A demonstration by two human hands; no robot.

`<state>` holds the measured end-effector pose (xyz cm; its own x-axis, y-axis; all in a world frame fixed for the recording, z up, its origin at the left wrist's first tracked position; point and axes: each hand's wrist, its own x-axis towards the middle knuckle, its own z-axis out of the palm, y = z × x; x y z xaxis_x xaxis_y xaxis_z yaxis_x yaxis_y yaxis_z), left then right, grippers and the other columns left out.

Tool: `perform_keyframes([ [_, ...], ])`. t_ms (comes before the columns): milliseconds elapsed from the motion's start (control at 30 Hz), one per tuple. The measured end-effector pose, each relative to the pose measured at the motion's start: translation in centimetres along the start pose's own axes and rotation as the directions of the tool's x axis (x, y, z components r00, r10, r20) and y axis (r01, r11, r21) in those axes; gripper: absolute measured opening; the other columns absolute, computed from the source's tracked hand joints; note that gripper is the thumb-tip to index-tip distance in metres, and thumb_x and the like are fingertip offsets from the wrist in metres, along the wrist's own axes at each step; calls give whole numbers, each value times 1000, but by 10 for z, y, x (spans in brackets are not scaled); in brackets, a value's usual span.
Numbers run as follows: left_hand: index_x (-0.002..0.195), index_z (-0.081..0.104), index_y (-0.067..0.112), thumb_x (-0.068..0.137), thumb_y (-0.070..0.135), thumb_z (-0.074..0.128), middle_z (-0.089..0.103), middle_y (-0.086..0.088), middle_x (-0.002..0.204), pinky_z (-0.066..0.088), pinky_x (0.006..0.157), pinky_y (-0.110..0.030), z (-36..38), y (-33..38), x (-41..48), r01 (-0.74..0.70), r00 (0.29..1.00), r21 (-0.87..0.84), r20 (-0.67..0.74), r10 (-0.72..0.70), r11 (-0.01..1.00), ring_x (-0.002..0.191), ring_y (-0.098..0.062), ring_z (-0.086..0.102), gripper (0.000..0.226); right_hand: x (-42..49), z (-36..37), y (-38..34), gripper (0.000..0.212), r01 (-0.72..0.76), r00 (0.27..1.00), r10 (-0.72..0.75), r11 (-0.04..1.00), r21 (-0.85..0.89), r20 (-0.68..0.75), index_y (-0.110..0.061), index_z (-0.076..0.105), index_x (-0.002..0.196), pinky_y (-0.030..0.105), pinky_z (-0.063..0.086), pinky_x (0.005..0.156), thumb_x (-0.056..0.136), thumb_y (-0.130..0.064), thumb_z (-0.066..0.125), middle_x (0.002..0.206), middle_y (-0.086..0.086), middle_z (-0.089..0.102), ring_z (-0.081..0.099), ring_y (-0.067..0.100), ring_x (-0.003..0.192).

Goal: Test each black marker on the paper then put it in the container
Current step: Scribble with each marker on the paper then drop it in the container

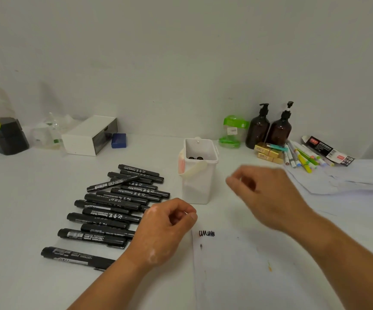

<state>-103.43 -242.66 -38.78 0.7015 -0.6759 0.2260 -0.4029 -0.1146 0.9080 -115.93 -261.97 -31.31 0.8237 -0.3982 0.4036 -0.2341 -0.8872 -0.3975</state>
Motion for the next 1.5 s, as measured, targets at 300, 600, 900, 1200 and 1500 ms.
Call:
perform_keyframes([
  [300,86,74,30,89,25,72,68,5,70,51,60,-25,-4,7,-12,-23,997,158,-70,34,987,58,-3,55,5,-65,57,32,8,-106,992,97,987,124,76,-39,69,80,9,43,65,89,-37,69,82,-37,64,59,-2,70],
  [600,96,73,26,82,5,74,66,21,85,44,70,-5,-90,-8,-74,-26,979,655,-137,153,755,84,-1,61,25,-74,58,31,11,-35,999,26,965,261,40,-39,69,76,14,43,62,86,-36,69,76,-29,65,57,12,62],
  [900,105,73,26,80,15,79,67,14,100,52,83,-37,-124,-24,-97,-121,992,834,81,97,538,95,-16,59,28,-79,59,26,12,-74,993,45,957,282,106,-40,69,74,19,42,57,86,-36,69,77,-31,65,59,9,68],
  [1200,111,70,33,93,23,67,62,24,94,42,78,-15,-105,-15,-85,-152,988,756,116,97,637,89,-1,55,20,-80,58,27,14,-57,996,34,956,289,82,-39,68,73,22,46,68,86,-34,72,76,-31,65,59,13,65],
  [1500,92,69,27,93,16,68,72,-2,86,50,65,-20,-44,30,-35,91,991,4,101,-91,996,72,-10,64,10,-81,53,22,10,10,996,-41,929,370,77,-39,71,78,10,41,63,86,-34,75,78,-27,67,59,8,72],
])
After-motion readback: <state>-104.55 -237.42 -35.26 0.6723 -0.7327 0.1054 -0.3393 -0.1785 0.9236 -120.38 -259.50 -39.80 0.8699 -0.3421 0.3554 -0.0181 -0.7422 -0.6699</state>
